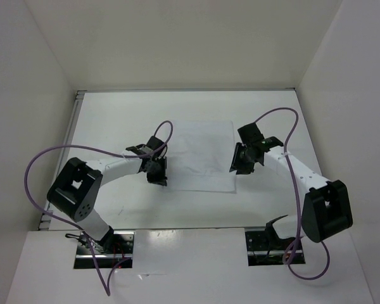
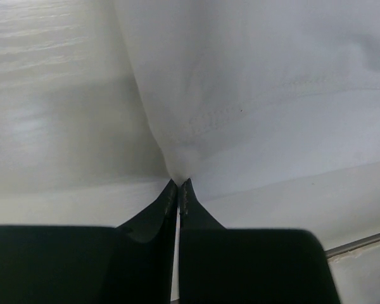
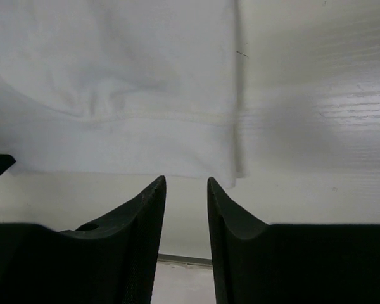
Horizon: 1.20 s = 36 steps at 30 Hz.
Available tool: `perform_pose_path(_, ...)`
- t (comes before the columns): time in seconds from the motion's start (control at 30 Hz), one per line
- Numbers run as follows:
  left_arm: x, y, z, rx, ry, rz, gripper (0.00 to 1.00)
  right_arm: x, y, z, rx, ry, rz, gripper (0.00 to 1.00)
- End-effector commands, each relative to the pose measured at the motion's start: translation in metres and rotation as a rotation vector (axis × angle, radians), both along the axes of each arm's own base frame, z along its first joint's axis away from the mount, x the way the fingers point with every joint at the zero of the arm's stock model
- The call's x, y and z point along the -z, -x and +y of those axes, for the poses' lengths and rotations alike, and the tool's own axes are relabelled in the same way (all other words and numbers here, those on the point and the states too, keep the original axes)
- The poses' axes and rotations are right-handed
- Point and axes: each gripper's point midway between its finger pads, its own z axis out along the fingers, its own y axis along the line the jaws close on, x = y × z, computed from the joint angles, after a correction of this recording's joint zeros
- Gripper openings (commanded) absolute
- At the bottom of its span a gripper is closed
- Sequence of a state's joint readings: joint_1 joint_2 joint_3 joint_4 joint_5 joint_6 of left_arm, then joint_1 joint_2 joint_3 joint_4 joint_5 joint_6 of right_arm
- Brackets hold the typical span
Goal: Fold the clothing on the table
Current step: Fold the skirt
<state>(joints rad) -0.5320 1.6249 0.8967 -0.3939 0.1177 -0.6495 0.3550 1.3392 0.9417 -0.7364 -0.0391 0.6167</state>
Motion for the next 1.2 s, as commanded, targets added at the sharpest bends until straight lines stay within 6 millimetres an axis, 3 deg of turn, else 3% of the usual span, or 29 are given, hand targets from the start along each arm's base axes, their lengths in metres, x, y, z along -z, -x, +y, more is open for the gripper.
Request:
perform_pose_path(0.0, -0.013, 0.0, 0.019, -0.057, -0.088, -0.032, 0.0, 0.015, -0.003, -0.004, 0.031, 0.024, 0.04, 0.38)
perform_pose_path(0.17, -0.025, -0.001, 0.024, -0.068, -0.097, -0.06, 0.0, 0.031, -0.002, -0.002, 0.027, 0.036, 0.095, 0.39)
perform_pose_path(0.37, -0.023, 0.0, 0.024, -0.076, -0.1, -0.05, 0.0, 0.053, 0.008, -0.001, 0.013, 0.058, 0.179, 0.41)
perform_pose_path(0.67, -0.024, 0.0, 0.026, -0.071, -0.109, -0.056, 0.0, 0.074, 0.049, 0.036, -0.045, 0.011, 0.323, 0.41)
perform_pose_path(0.8, -0.019, 0.005, 0.026, -0.066, -0.111, -0.036, 0.0, 0.081, 0.067, 0.042, -0.059, 0.004, 0.365, 0.41)
perform_pose_path(0.93, -0.019, 0.004, 0.028, -0.063, -0.106, -0.033, 0.0, 0.081, 0.074, 0.043, -0.046, 0.013, 0.374, 0.32)
perform_pose_path(1.03, -0.015, 0.004, 0.031, -0.064, -0.108, -0.036, 0.0, 0.083, 0.07, 0.038, -0.03, 0.054, 0.351, 0.14)
perform_pose_path(1.17, -0.013, 0.001, 0.032, -0.065, -0.092, -0.028, 0.0, 0.071, 0.037, 0.035, 0.001, 0.117, 0.239, 0.05)
